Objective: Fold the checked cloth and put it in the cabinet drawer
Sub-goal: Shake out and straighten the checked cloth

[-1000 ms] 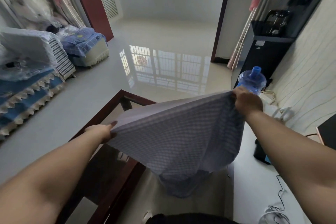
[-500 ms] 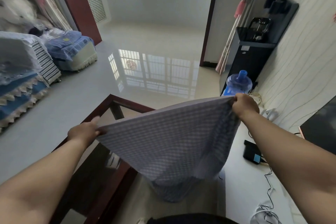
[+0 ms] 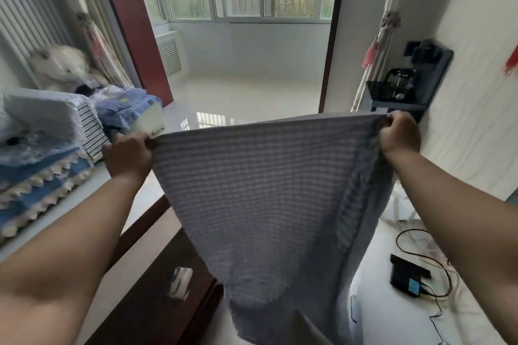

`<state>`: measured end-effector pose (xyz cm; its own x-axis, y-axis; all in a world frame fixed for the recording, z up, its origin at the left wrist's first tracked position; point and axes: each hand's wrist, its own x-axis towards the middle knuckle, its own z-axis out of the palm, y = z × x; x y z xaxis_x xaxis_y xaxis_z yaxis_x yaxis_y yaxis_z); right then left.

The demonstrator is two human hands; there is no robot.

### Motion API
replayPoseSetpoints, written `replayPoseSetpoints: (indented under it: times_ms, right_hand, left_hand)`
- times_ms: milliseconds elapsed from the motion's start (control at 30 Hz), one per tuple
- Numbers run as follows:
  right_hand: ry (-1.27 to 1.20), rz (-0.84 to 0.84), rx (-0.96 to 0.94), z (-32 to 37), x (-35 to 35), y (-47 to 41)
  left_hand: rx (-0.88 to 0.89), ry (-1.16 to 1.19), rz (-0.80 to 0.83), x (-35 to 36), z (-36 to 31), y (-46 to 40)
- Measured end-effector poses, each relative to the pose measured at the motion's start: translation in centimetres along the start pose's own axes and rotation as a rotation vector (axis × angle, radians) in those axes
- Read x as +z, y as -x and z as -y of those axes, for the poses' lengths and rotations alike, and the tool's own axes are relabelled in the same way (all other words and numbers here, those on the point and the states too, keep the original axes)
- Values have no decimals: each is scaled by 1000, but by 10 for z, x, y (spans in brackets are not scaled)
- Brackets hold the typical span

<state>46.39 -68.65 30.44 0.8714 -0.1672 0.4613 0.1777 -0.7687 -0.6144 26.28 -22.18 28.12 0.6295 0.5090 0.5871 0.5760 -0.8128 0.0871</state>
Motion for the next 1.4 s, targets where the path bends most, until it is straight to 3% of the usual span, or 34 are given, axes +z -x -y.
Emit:
replayPoseSetpoints:
  times_ms: [100,200,267,367,433,567,600,667,700,733,800,867,933,1000,1033,1067,1133,1167,1200,1300,1400]
  right_hand:
    - [-58,-33,48,7,-10,-2]
    - [-46,-2,85,18,-23,-11]
    - [-18,35,71,21,-27,-9]
    - [19,67,14,22,-20,1]
    - [-14,53,29,21,-17,8]
    - [-164,-85,149,14,-25,-3]
    - [-134,-54,122,13,-23,-8]
    - [-6,107,52,10,-16,-6]
    - [30,167,48,7,-8,-1]
    - [34,177,67,2,-1,5]
    - [-40,106,145,-6,5,12]
    - [-145,-15,178,2,-3,7]
    - [-280,-165,187,23,-21,-6]
    - [-406,-347,168,44,-40,-22]
    - [-425,-380,128,49,-43,-31]
    - [-386,-353,64,50,-44,-40]
    - [-181,-131,-15,41,-35,-46]
    - [-93,-26,-3,33,-28,-41]
    - [-42,28,26,23,-20,-34]
    - [-44,16,100,3,-6,-11]
    - [-78,29,124,-1,-3,-14]
  left_hand:
    - [14,79,-201,-32,-12,-21]
    - [43,82,-269,-55,-24,-40]
    - [69,65,-247,-64,-25,-49]
    - [24,-29,-53,-64,-19,-55]
    - [7,0,-38,-69,-19,-60]
    - [65,-15,-335,-66,-25,-53]
    - [75,-31,-220,-57,-24,-48]
    - [43,-119,248,-33,-18,-33]
    - [11,-158,359,-24,-13,-26]
    - [14,-206,368,-21,-9,-21]
    - [59,-216,214,-26,-12,-22]
    - [84,-65,-36,-40,-20,-31]
    - [2,135,-307,-64,-36,-47]
    - [-116,249,-446,-75,-48,-63]
    - [-100,262,-393,-70,-50,-67]
    - [-25,219,-226,-55,-45,-71]
    - [65,61,235,-29,-32,-68]
    - [51,-9,369,-22,-25,-61]
    - [19,-4,372,-21,-23,-55]
    - [8,-18,165,-24,-26,-48]
    - [-40,40,195,-21,-30,-54]
